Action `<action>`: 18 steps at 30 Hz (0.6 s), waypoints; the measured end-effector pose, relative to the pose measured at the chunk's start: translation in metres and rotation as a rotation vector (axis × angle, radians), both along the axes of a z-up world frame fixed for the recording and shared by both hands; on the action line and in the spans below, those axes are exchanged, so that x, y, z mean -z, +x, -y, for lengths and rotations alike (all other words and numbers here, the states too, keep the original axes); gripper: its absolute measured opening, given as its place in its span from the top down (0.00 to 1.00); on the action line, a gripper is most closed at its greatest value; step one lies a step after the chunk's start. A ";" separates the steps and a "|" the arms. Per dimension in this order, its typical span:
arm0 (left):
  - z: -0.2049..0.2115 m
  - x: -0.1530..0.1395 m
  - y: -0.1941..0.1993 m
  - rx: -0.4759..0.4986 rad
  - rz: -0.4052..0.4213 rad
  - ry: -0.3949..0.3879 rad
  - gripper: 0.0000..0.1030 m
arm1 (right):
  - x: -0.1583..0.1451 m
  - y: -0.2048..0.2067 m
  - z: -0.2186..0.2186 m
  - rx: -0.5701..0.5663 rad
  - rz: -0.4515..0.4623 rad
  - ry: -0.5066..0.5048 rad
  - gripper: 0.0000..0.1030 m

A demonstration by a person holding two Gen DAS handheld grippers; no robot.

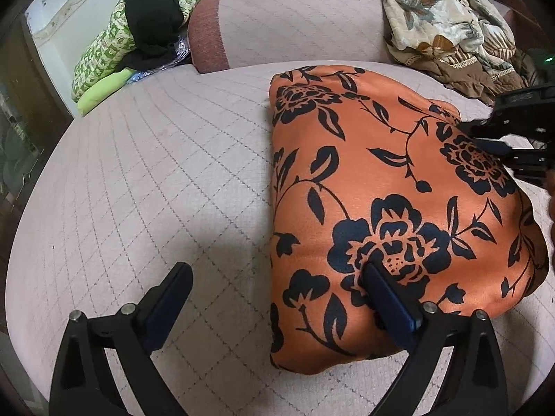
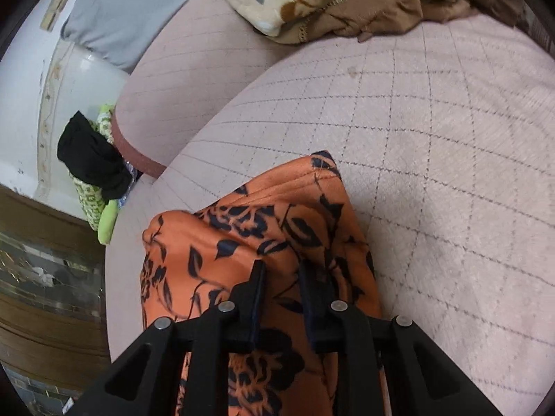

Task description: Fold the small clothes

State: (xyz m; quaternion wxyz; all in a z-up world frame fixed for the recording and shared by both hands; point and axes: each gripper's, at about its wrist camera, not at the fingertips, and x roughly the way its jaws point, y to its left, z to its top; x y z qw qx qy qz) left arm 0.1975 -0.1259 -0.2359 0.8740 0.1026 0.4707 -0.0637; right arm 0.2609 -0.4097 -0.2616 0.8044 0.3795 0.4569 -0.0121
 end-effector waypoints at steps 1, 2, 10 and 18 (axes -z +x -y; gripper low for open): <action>0.001 0.000 -0.002 -0.004 0.002 0.000 0.04 | -0.007 -0.005 -0.002 -0.007 0.015 -0.001 0.76; 0.001 0.000 -0.003 -0.007 0.004 0.000 0.04 | -0.013 -0.009 -0.003 -0.014 0.029 0.001 0.76; 0.001 -0.001 -0.007 -0.029 0.000 -0.005 0.04 | -0.036 -0.057 -0.015 -0.106 0.087 -0.021 0.76; -0.001 0.003 -0.007 -0.046 0.002 -0.013 0.02 | 0.013 -0.062 -0.006 -0.158 -0.010 0.019 0.76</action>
